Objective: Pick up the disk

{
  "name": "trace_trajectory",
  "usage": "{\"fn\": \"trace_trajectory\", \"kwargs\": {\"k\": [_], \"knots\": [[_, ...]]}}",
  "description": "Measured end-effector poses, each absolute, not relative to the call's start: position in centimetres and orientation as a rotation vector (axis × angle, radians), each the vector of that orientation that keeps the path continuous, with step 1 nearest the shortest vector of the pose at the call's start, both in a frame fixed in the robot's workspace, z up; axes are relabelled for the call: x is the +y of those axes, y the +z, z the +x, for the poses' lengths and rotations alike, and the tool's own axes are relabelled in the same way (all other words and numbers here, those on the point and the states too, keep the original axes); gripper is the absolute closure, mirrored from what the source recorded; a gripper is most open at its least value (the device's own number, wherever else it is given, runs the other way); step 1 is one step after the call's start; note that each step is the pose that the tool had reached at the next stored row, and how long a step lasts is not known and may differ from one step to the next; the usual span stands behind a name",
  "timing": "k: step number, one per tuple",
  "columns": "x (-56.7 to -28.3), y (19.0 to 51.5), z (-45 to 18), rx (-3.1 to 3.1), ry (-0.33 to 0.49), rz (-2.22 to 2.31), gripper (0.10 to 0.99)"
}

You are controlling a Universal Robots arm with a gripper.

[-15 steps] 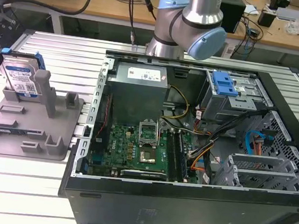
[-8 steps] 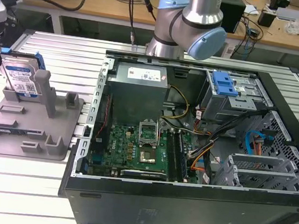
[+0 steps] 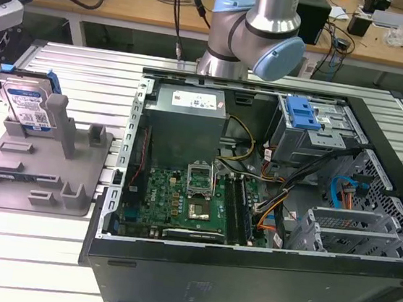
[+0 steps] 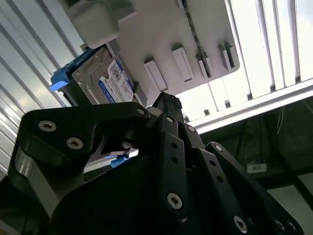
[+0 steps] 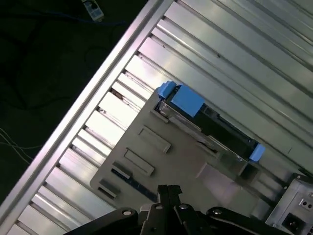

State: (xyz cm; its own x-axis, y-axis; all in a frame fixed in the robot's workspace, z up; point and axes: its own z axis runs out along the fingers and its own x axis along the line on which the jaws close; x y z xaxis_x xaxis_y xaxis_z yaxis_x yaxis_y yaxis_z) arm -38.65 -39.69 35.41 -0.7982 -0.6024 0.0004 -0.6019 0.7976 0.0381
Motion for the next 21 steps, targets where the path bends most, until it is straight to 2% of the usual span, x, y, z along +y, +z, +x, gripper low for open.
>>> {"fn": "trace_trajectory", "kwargs": {"k": [21], "knots": [[-39.69, 35.36, -38.63, -2.640, -0.049, 1.666, 0.980]]}}
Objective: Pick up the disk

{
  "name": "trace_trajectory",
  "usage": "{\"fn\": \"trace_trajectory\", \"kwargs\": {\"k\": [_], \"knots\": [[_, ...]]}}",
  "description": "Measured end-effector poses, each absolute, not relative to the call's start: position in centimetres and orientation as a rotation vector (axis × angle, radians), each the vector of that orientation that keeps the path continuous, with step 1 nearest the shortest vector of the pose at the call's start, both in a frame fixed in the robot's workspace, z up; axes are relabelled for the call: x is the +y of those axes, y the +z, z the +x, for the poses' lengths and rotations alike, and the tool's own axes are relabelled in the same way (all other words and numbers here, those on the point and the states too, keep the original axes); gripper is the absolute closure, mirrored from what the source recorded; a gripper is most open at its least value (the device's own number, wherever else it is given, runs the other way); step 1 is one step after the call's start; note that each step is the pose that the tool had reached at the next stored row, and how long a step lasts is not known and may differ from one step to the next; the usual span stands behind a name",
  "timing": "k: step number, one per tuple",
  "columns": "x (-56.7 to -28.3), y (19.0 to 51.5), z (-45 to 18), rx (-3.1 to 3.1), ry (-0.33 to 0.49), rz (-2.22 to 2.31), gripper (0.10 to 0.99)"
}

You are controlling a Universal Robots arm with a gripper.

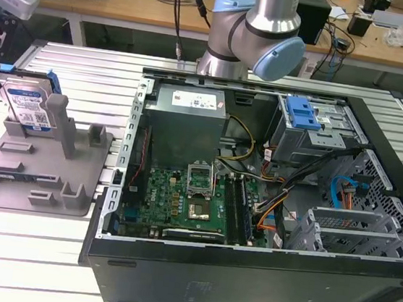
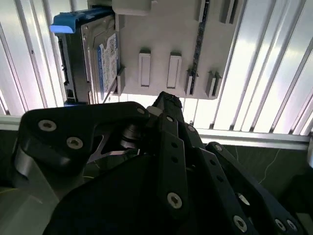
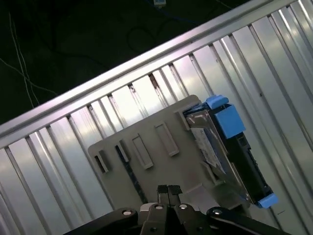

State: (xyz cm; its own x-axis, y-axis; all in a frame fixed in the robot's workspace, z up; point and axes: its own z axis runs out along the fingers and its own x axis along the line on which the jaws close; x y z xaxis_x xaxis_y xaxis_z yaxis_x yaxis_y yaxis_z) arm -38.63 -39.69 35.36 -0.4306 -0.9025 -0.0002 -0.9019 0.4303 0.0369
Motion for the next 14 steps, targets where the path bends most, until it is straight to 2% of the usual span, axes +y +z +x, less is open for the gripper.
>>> {"fn": "trace_trajectory", "kwargs": {"k": [3, 6, 7, 9, 10, 11, 12, 14], "knots": [[-39.69, 35.36, -38.60, -2.596, -0.046, 1.736, 0.973], [-39.69, 35.36, -38.57, -2.543, -0.042, 1.816, 0.788], [-39.69, 35.36, -38.56, -2.523, -0.041, 1.844, 0.671], [-39.69, 35.36, -38.55, -2.496, -0.040, 1.881, 0.671], [-39.69, 35.36, -38.54, -2.484, -0.039, 1.899, 0.608], [-39.69, 35.35, -38.53, -2.470, -0.038, 1.917, 0.608], [-39.69, 35.35, -38.52, -2.452, -0.037, 1.941, 0.545], [-39.69, 35.35, -38.49, -2.420, -0.035, 1.981, 0.545]]}}
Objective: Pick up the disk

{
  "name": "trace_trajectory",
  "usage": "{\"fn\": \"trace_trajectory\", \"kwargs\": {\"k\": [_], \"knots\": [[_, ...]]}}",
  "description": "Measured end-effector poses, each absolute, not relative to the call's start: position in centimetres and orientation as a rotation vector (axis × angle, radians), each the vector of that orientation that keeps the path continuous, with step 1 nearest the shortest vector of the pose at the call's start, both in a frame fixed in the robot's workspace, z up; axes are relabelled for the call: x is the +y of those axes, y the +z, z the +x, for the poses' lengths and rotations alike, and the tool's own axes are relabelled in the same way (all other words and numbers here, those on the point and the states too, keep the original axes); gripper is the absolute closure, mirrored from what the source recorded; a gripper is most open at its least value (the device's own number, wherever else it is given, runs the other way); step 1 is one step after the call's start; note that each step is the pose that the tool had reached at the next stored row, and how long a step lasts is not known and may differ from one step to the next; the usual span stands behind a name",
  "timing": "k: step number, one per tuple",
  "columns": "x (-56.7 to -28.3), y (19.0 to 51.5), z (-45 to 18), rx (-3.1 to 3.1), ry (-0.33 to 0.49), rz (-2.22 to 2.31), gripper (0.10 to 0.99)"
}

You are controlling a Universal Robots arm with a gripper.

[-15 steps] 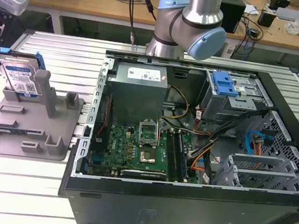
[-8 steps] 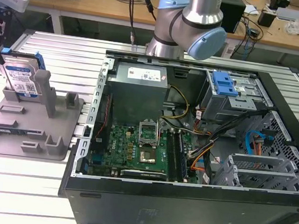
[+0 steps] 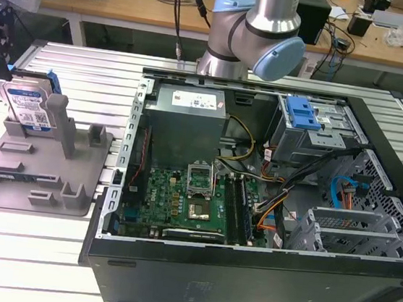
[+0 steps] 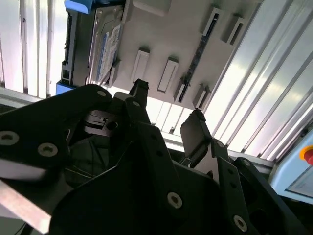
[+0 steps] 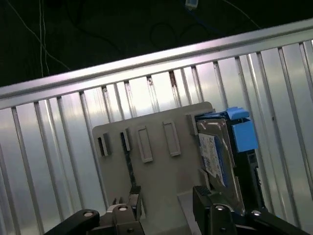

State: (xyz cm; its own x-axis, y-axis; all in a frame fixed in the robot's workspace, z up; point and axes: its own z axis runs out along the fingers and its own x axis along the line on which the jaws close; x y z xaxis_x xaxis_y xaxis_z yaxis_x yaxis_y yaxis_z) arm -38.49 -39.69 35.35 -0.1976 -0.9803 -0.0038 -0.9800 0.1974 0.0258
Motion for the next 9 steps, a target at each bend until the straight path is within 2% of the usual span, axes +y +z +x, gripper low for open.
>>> {"fn": "trace_trajectory", "kwargs": {"k": [9], "knots": [[-39.69, 35.33, -38.33, -2.301, -0.026, 2.127, 0.545]]}}
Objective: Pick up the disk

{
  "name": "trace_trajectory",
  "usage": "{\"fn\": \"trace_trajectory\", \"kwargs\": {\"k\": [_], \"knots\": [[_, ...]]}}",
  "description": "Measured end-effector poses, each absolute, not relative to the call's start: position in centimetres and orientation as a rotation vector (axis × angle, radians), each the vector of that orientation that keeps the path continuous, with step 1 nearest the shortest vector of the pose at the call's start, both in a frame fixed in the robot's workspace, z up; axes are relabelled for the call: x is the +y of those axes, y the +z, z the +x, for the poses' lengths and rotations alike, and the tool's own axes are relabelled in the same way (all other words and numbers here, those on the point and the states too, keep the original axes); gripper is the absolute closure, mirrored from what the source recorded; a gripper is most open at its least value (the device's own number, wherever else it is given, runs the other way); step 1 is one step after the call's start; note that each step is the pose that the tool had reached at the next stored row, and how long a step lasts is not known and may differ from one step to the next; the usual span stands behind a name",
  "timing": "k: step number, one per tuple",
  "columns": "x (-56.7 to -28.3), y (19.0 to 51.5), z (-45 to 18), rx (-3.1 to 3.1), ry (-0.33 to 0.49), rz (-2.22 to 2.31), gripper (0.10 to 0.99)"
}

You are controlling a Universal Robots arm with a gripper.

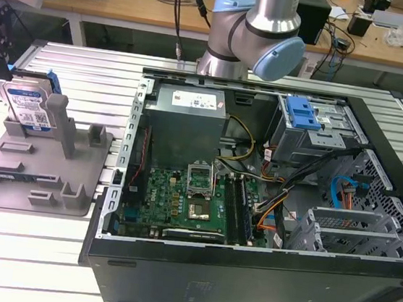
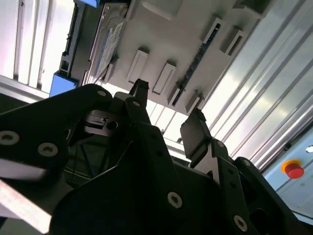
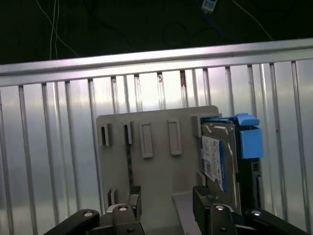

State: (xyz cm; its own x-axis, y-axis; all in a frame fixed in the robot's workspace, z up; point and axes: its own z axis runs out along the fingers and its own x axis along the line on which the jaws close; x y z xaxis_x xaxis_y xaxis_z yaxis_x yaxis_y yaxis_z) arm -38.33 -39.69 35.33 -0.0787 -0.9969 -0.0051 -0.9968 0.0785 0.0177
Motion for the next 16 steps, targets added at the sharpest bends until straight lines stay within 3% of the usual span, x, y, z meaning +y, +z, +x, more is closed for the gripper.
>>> {"fn": "trace_trajectory", "kwargs": {"k": [9, 16], "knots": [[-39.7, 35.3, -38.3, -2.283, -0.026, 2.146, 0.545], [-36.2, 35.3, -38.3, -2.270, -0.018, 2.152, 0.545]]}}
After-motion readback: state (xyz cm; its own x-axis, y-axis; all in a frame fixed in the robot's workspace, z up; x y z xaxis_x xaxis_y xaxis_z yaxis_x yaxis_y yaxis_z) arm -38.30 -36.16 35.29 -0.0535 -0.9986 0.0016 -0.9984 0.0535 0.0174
